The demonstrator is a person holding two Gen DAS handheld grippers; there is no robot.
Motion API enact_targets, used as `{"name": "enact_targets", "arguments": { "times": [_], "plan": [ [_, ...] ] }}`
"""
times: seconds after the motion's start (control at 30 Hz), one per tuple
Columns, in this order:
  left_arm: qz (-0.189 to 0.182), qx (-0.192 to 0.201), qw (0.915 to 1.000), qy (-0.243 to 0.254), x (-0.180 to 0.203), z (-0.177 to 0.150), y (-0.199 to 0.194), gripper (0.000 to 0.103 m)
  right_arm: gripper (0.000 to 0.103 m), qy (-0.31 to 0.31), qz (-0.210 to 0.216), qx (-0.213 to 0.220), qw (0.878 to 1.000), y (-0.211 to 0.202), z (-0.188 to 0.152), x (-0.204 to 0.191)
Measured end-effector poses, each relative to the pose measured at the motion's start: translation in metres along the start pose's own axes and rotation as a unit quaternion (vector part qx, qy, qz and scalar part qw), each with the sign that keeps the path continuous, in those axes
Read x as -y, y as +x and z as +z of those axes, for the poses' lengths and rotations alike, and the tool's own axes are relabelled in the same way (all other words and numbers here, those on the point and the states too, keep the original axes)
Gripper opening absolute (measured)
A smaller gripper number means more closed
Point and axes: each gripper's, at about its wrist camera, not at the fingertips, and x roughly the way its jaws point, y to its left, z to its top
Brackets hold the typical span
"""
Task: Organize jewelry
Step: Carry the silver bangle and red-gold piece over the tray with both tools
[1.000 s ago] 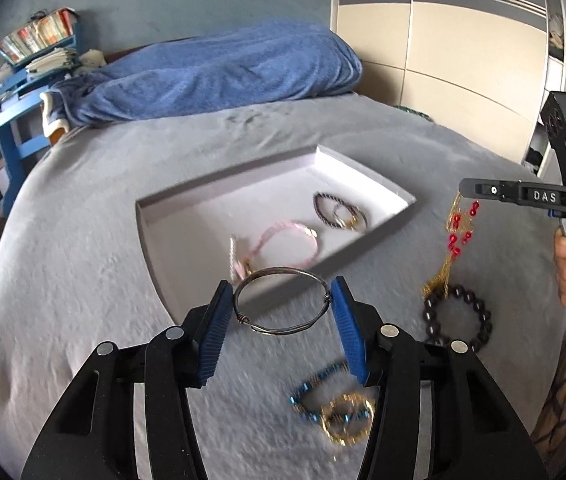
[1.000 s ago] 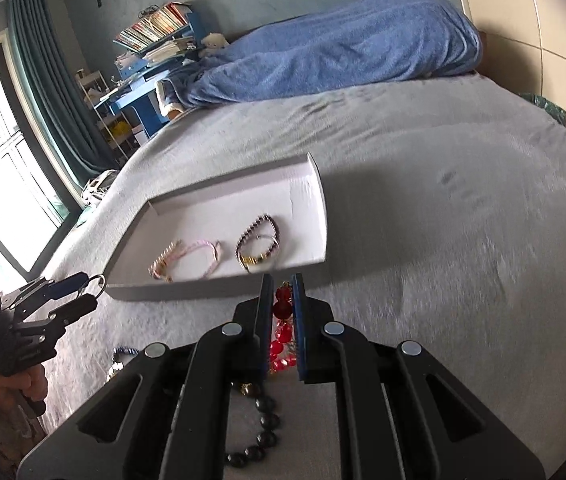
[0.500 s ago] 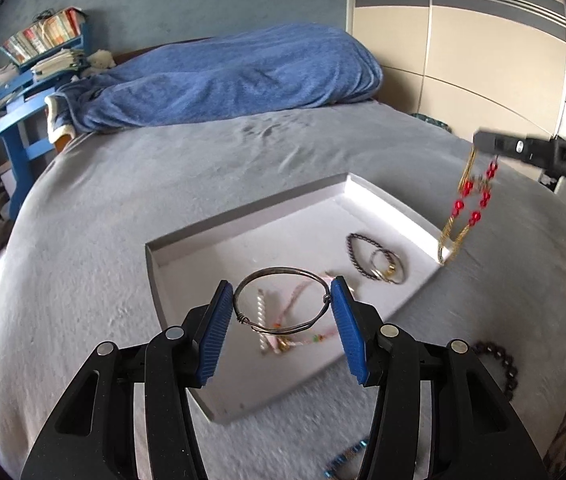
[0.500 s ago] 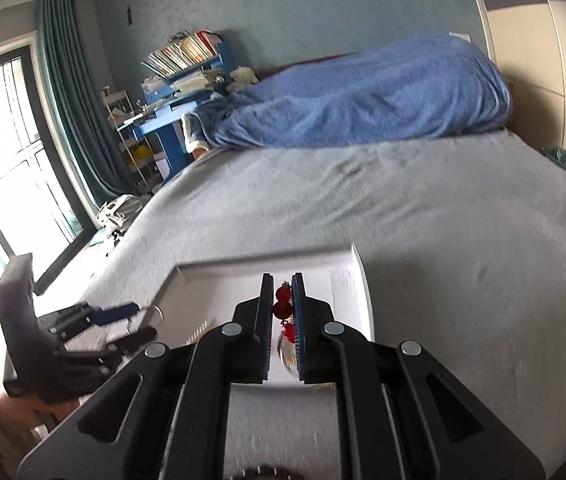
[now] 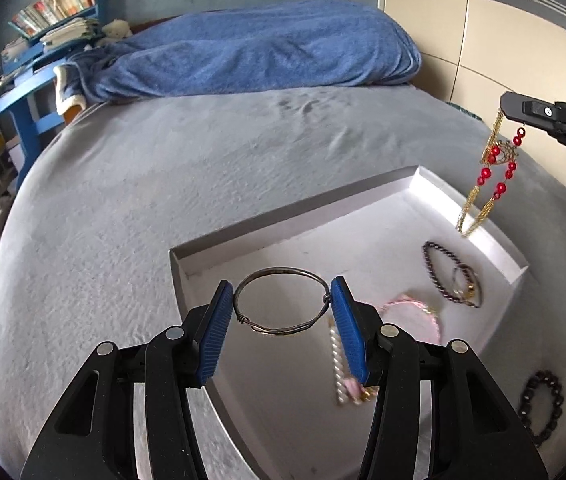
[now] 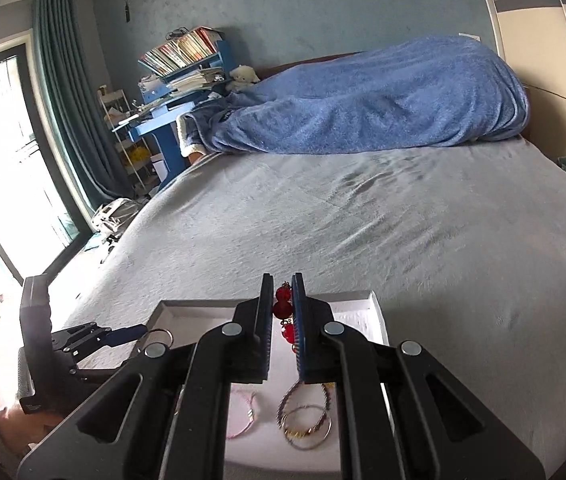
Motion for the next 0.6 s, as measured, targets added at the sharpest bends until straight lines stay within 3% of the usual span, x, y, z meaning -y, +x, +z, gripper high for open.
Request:
{"name": "enact_targets", "arguments": {
  "times": [0.37, 0.6],
  "plan": [
    [-0.008, -0.044, 0.9989, 0.015, 0.002, 0.0, 0.038, 0.052, 0.009, 0.013, -0.021, -0.071, 0.997, 0.065, -0.021, 0.02],
    [-0.001, -0.048, 0.9987, 0.014, 0.001, -0.002, 0.04, 0.055, 0.009, 0.013, -0.031, -0.104, 0.994, 0.082, -0.038, 0.027]
  ]
}}
